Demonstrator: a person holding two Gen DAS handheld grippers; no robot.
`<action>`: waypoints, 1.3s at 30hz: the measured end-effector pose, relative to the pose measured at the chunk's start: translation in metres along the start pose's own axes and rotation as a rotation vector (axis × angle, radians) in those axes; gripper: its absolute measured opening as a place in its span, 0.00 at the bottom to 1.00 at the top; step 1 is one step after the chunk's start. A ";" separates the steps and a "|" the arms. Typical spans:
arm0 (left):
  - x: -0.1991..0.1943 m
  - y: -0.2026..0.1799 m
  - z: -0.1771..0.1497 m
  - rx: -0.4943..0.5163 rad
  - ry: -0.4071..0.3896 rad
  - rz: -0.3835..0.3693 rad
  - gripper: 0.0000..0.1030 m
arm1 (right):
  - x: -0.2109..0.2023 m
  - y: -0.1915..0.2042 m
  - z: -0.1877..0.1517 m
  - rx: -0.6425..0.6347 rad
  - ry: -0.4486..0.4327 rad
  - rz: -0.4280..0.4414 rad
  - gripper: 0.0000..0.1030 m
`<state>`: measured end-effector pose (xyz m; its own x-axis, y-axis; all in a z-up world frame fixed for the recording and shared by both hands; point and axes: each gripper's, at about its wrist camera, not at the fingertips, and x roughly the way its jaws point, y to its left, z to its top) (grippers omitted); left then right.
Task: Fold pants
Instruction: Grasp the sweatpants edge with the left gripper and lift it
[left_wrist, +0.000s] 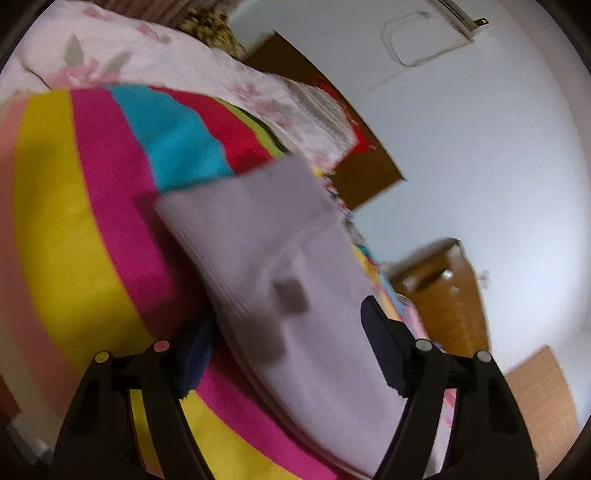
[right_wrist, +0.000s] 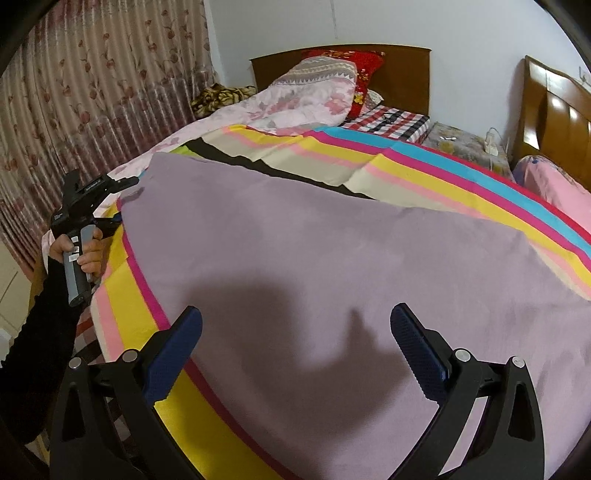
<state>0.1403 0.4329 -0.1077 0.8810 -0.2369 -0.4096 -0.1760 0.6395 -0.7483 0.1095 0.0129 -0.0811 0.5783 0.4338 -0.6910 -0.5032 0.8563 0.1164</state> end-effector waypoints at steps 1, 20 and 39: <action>0.001 -0.002 -0.002 0.013 0.012 -0.012 0.50 | 0.001 0.002 -0.001 -0.005 0.003 0.005 0.96; 0.017 0.002 0.020 -0.045 -0.044 0.064 0.17 | 0.073 0.039 0.057 -0.197 0.083 0.063 0.96; 0.019 -0.367 -0.164 1.052 -0.064 0.000 0.16 | -0.078 -0.133 -0.002 0.302 -0.250 -0.039 0.96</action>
<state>0.1501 0.0740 0.0736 0.9077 -0.2175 -0.3588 0.2669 0.9591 0.0939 0.1299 -0.1355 -0.0442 0.7503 0.4224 -0.5085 -0.2877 0.9012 0.3241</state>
